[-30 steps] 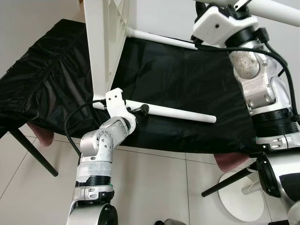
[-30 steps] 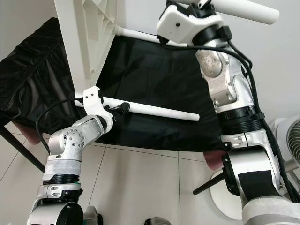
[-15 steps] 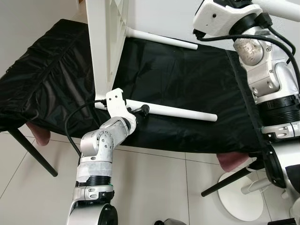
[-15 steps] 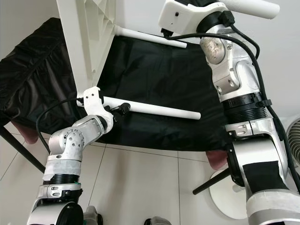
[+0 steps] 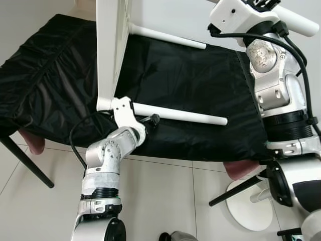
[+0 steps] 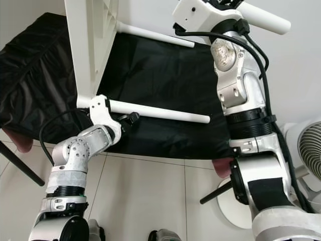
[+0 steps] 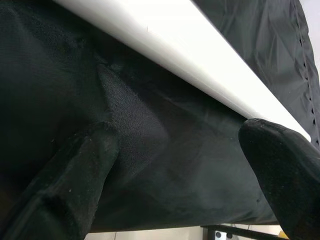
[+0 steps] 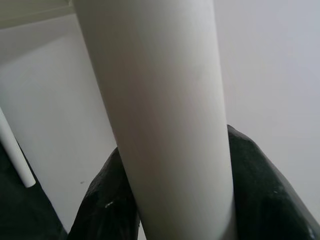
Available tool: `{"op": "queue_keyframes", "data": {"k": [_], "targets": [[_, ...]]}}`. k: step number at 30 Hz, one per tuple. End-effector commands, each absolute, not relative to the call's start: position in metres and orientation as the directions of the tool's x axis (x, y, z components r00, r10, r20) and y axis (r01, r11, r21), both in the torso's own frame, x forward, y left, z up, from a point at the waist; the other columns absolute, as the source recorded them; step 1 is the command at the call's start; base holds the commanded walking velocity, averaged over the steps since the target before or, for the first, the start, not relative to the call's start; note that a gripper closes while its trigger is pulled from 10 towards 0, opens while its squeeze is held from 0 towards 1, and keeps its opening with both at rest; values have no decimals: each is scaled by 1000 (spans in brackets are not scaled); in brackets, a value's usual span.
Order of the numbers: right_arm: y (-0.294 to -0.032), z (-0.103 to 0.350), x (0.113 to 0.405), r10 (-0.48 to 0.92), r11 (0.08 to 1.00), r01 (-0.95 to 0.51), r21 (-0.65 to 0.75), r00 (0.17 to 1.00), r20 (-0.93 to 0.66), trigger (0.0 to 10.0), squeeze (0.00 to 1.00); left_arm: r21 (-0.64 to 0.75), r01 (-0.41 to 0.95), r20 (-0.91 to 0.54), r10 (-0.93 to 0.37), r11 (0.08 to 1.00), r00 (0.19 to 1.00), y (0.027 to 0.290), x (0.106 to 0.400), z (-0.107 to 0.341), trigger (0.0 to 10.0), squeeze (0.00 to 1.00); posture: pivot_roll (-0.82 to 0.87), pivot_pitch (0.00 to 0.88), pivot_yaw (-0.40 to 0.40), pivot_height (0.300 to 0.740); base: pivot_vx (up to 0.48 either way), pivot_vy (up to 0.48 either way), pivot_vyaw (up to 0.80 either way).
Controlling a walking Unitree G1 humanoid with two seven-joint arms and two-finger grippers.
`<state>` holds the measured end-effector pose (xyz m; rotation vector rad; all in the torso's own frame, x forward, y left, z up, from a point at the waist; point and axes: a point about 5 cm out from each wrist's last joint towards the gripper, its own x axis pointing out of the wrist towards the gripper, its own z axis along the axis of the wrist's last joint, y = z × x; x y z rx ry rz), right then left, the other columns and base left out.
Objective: Building children table
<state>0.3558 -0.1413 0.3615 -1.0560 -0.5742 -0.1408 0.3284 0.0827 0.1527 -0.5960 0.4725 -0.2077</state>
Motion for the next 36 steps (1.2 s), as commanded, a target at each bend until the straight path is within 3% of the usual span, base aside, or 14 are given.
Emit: {"op": "queue_keyframes", "data": {"k": [1,4,13,14,19,23,25,36], "targets": [[-167,381,344,-41,762,415,-497,797,603,0,0,-665,148,-305,-447,732,841,37,331,175,10000,0,18,57,-77,740,0,0,0],[-176,390,334,-104,795,438,-420,780,618,0,0,-695,157,-279,-464,702,841,29,335,184,10000,0,9,60,-67,740,0,0,0],[-184,393,327,-138,807,449,-384,775,616,0,0,-753,161,-205,-460,638,864,23,345,203,10000,0,2,61,-57,740,0,0,0],[-184,392,326,-147,812,445,-378,782,606,0,0,-792,258,-74,-505,554,860,12,351,230,10000,0,0,61,-50,740,0,0,0],[-184,392,325,-148,811,445,-379,783,604,0,0,-792,303,-24,-522,530,853,8,353,241,10000,0,1,60,-51,740,0,0,0],[-182,391,327,-145,826,430,-366,788,598,0,0,-780,424,132,-541,460,831,4,356,273,10000,0,5,59,-51,740,0,0,0],[-183,393,325,-157,889,375,-262,788,595,0,0,-761,506,259,-525,405,810,6,360,302,10000,0,13,53,-57,740,0,0,0],[-198,396,317,-202,953,295,-69,789,580,0,0,-740,515,324,-442,432,836,18,381,332,10000,0,18,51,-63,740,0,0,0]]}}
